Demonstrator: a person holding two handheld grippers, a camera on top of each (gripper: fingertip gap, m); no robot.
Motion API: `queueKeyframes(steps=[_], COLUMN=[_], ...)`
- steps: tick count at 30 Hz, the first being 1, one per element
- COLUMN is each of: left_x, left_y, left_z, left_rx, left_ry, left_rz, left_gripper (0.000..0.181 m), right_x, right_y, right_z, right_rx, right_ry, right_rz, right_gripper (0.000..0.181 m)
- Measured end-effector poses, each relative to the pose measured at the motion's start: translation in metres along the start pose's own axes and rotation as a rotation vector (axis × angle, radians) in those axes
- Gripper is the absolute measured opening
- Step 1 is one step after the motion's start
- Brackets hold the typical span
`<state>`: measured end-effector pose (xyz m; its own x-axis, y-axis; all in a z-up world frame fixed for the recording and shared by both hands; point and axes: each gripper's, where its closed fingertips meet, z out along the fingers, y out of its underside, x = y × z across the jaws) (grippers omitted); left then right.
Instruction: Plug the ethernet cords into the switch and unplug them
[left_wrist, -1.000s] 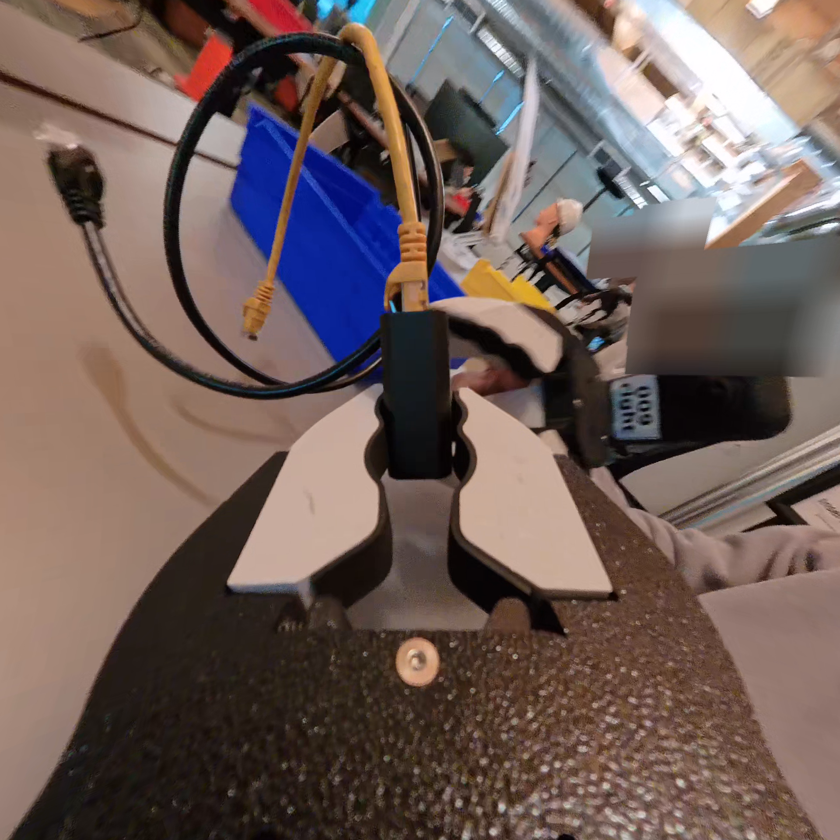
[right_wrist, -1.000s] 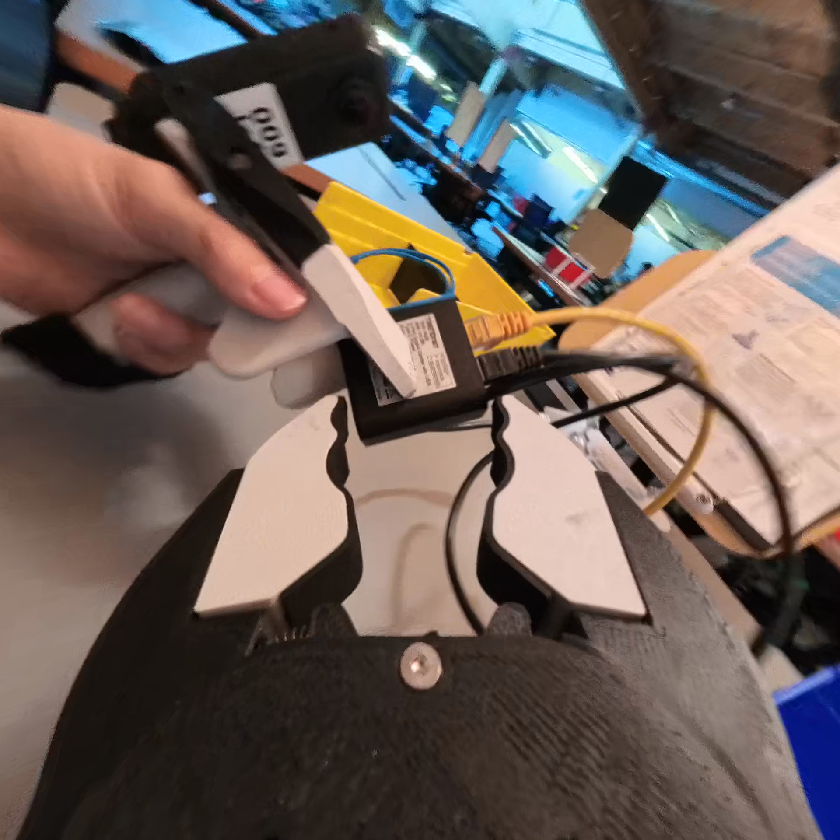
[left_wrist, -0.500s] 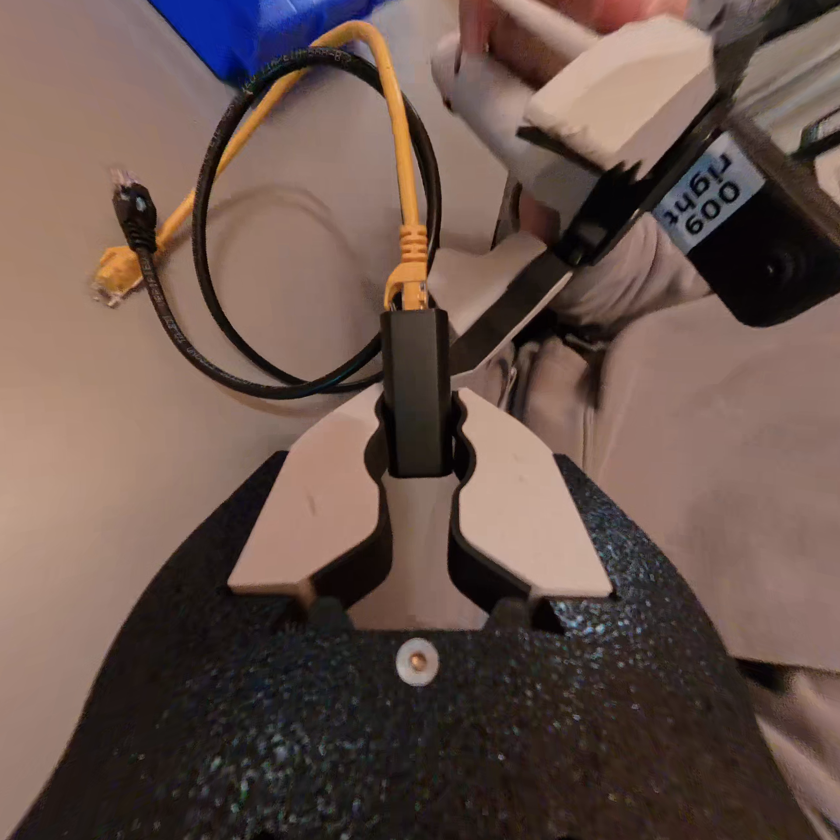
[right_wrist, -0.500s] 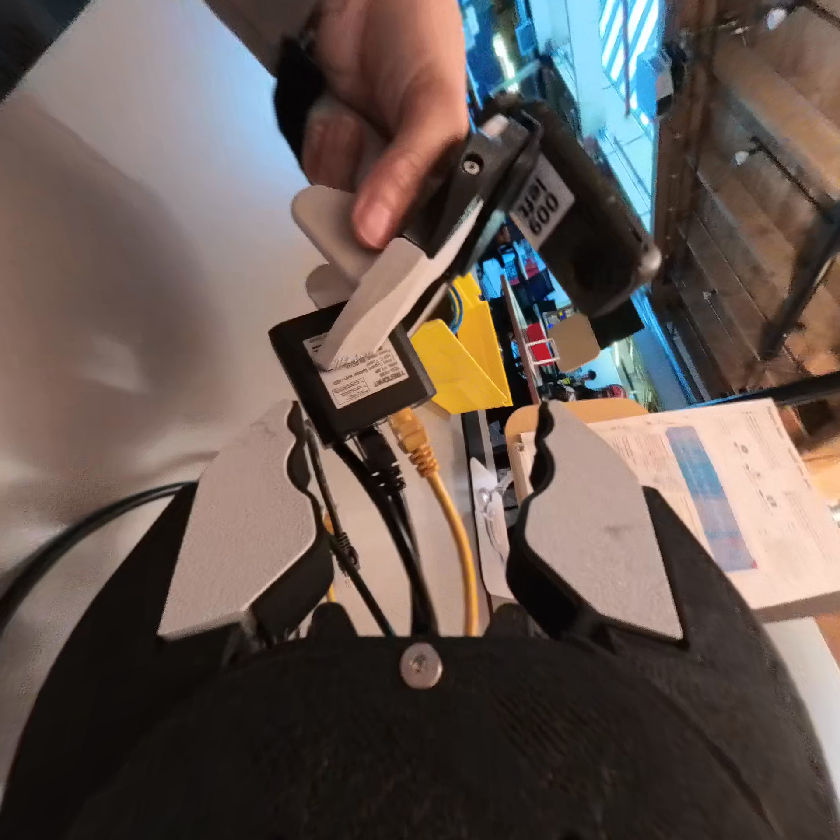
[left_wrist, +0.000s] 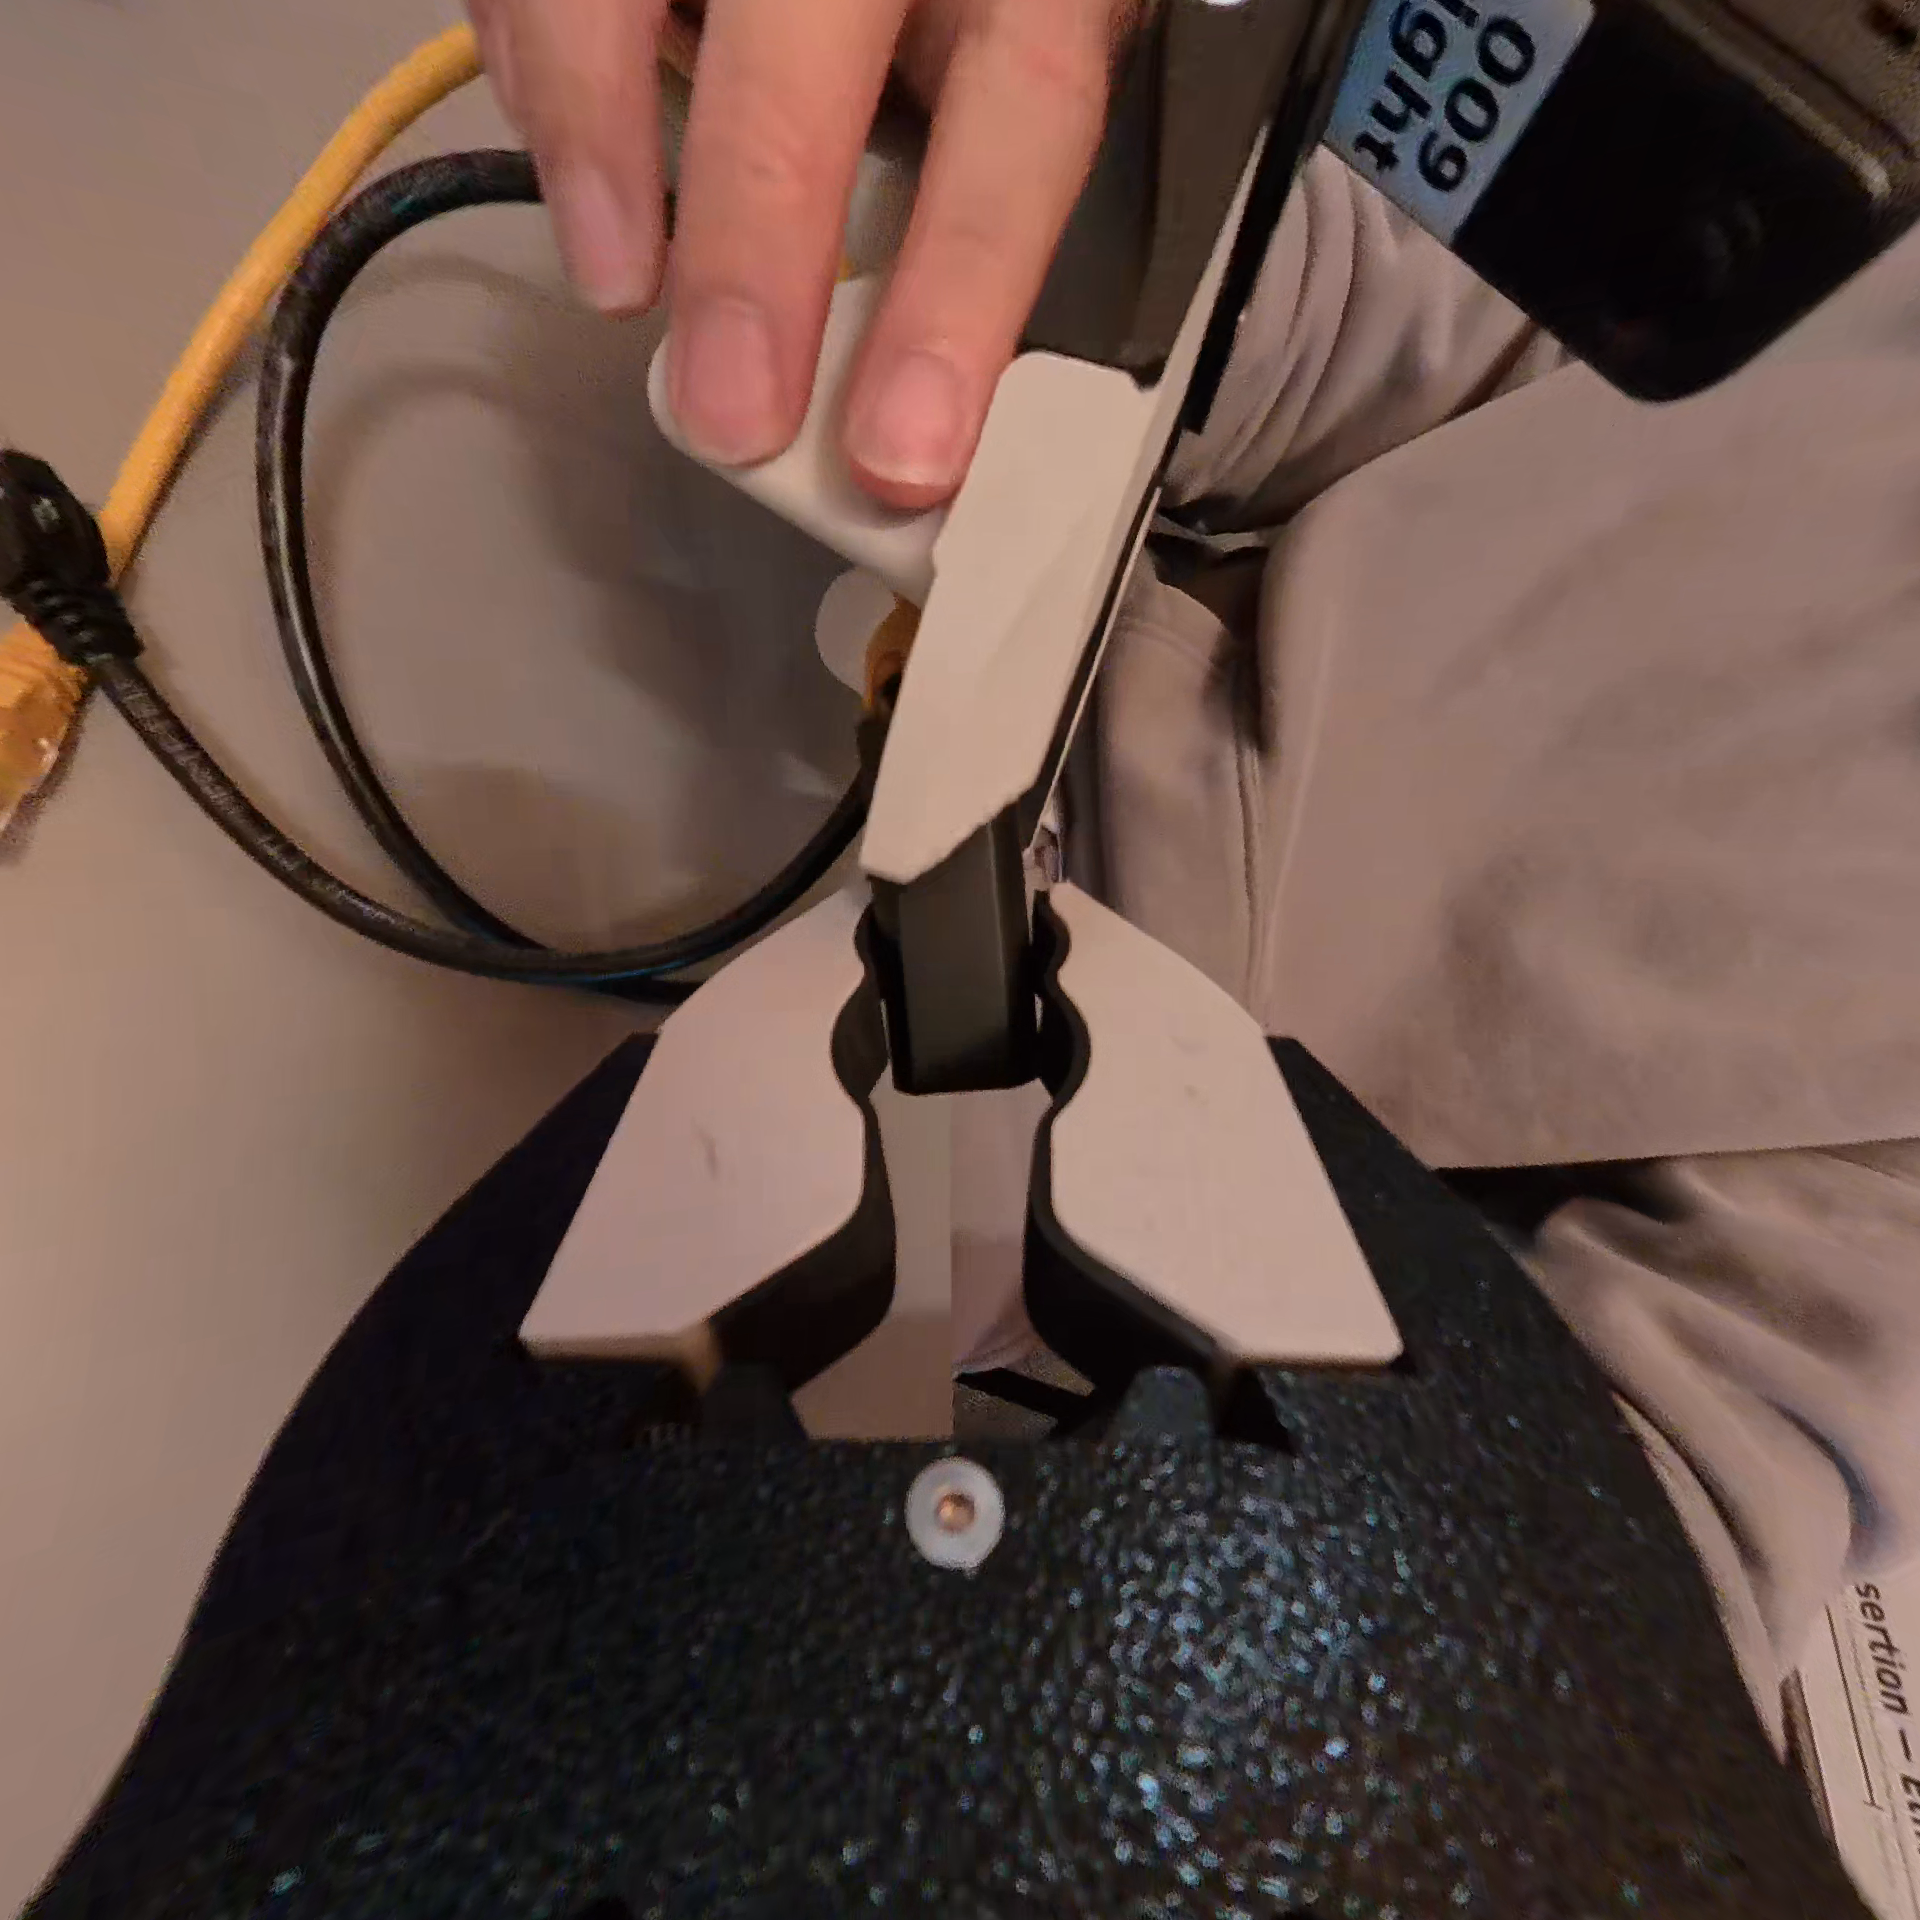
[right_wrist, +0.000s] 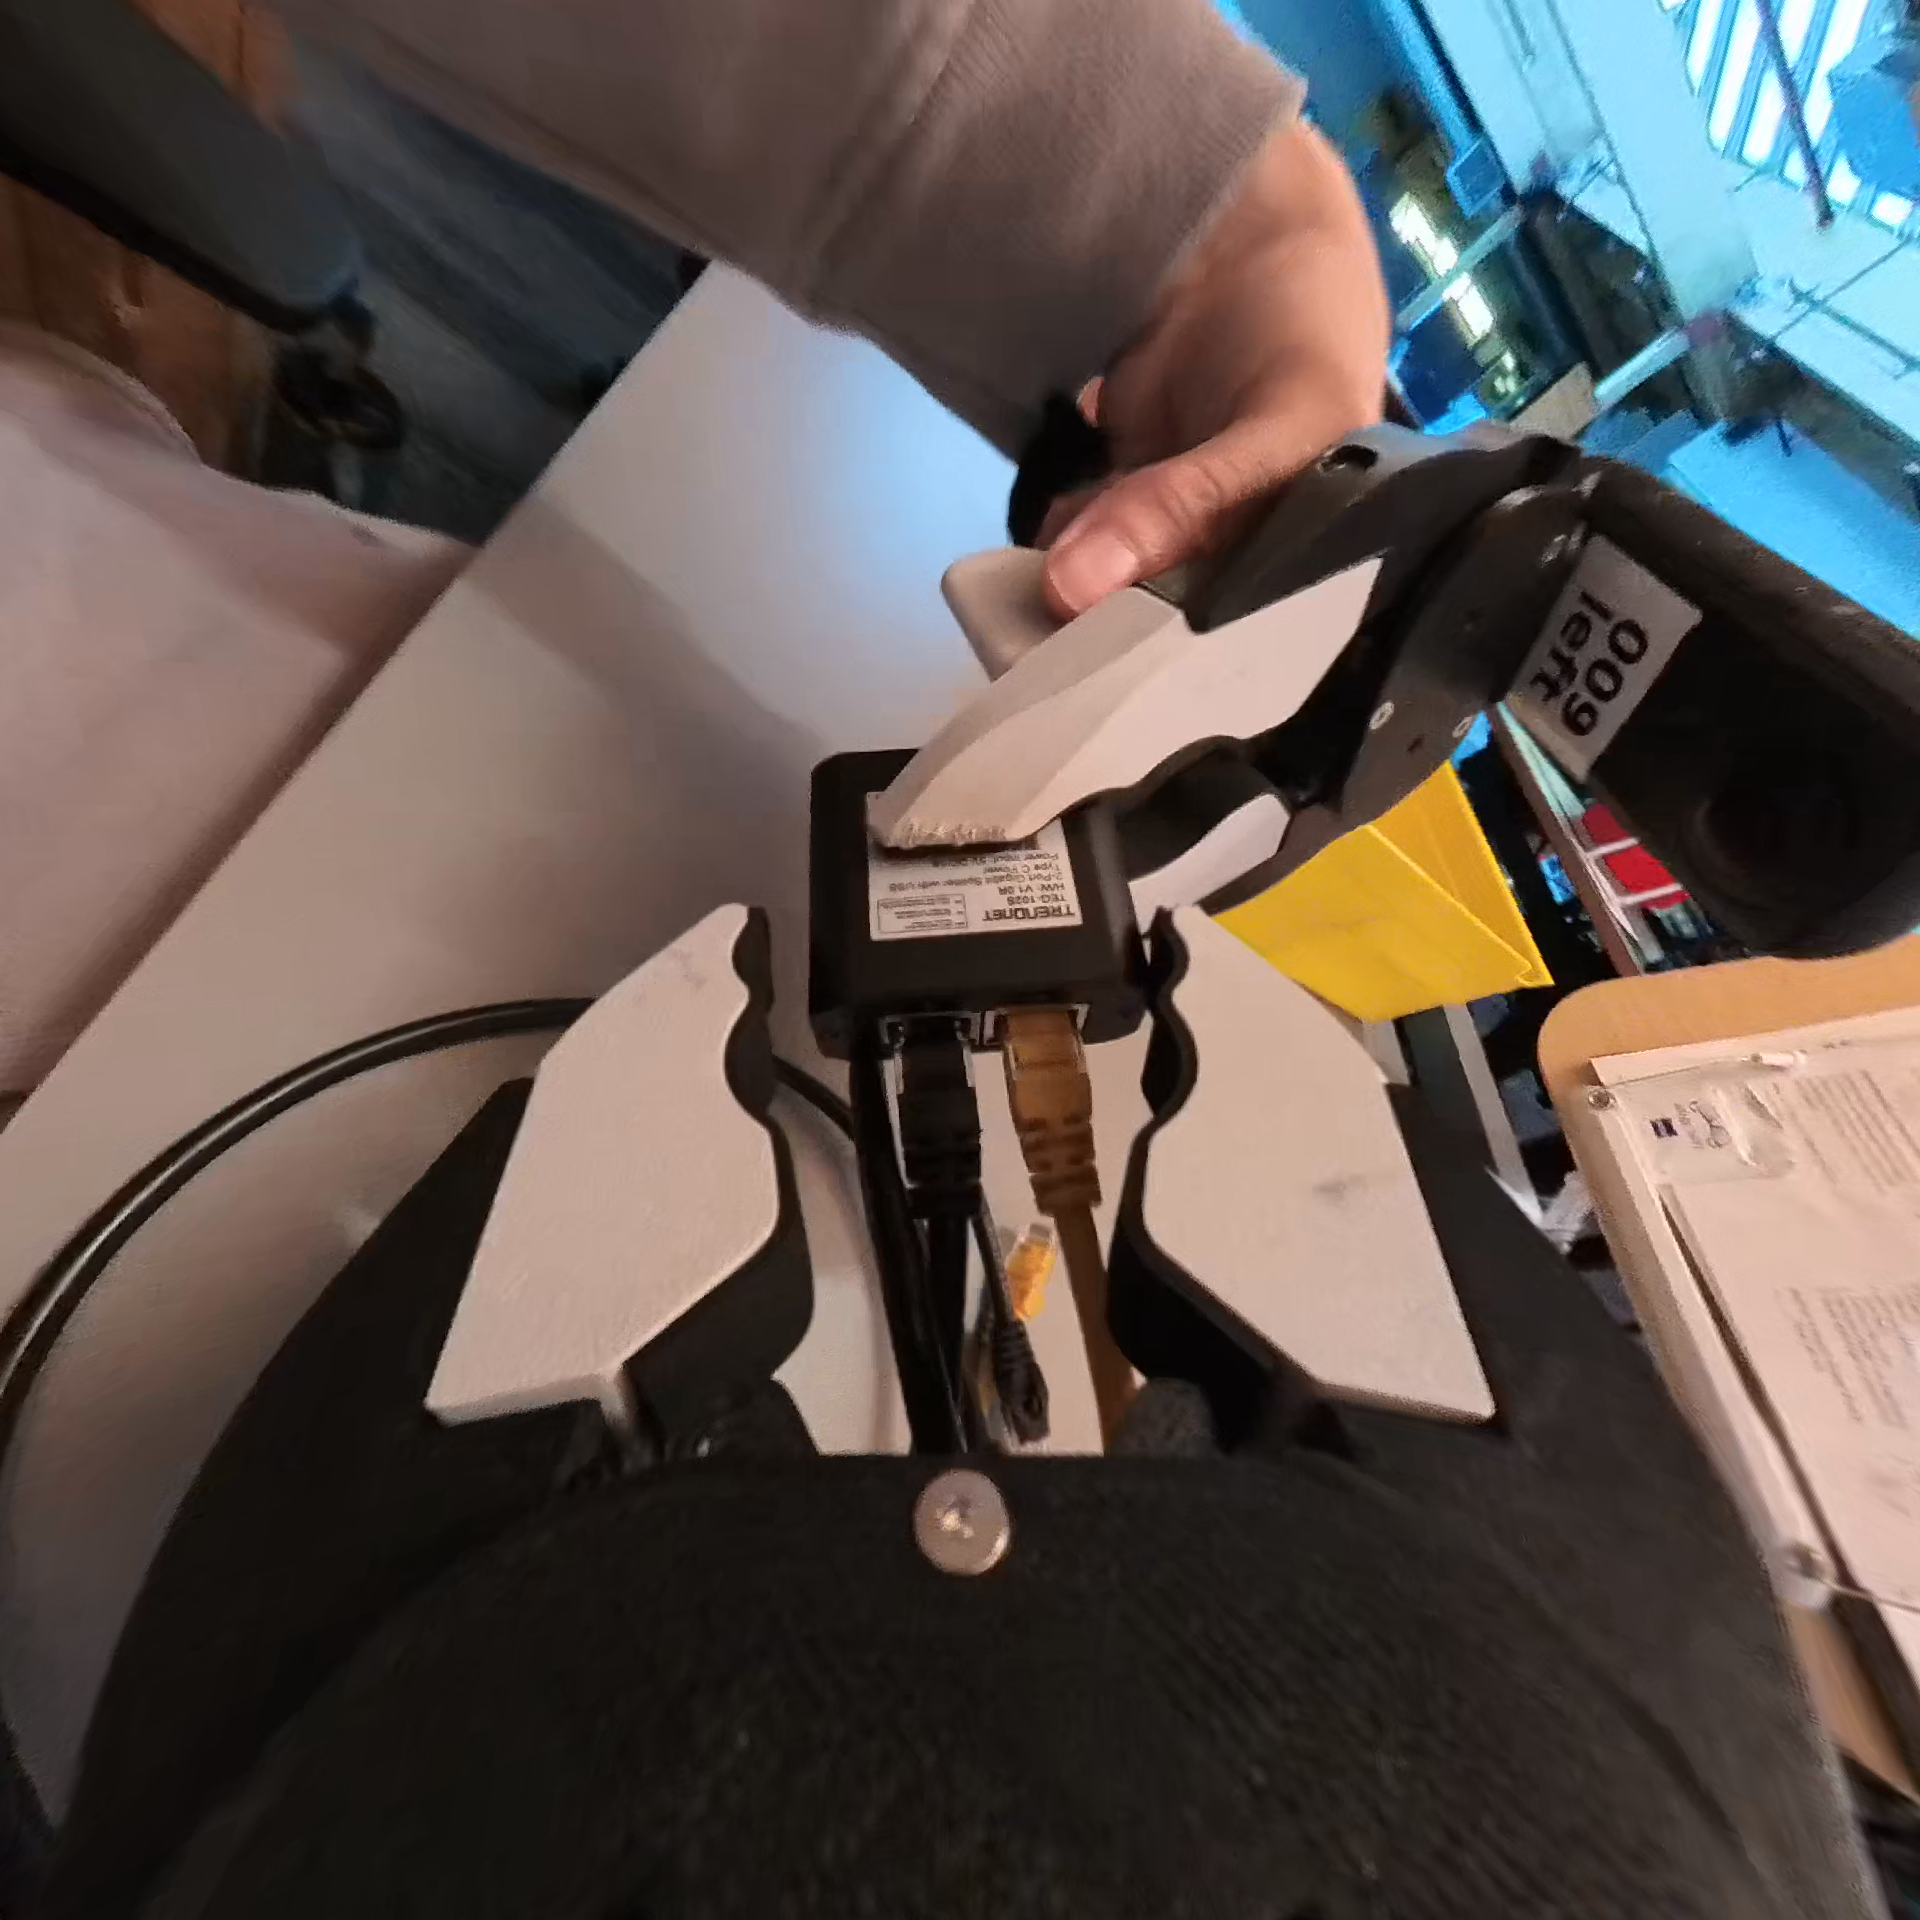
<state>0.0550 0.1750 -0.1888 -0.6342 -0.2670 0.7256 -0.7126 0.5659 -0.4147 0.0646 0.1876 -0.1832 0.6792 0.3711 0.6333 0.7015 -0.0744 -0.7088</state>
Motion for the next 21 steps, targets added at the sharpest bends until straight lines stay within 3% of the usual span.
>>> queueKeyframes(steps=[7,13,17,21], left_x=[-0.003,-0.014,-0.032,-0.04], left_y=[-0.004,0.001,-0.022,-0.035], left_z=[0.005,0.005,-0.009,-0.056], left_rx=[0.018,-0.013,0.178,0.382], left_ry=[0.09,0.016,-0.174,-0.472], left_rz=[0.035,0.051,0.028,0.099], left_gripper=[0.025,0.026,0.034,0.039], right_x=[0.004,-0.001,0.02,0.048], right_y=[0.006,0.016,0.03,0.045], right_z=[-0.003,0.007,0.006,-0.007], right_rx=[0.09,0.074,0.058,0.066], right_ry=[0.034,0.041,0.148,0.274], right_rz=[0.05,0.07,0.216,0.424], right_gripper=[0.063,0.062,0.062,0.062])
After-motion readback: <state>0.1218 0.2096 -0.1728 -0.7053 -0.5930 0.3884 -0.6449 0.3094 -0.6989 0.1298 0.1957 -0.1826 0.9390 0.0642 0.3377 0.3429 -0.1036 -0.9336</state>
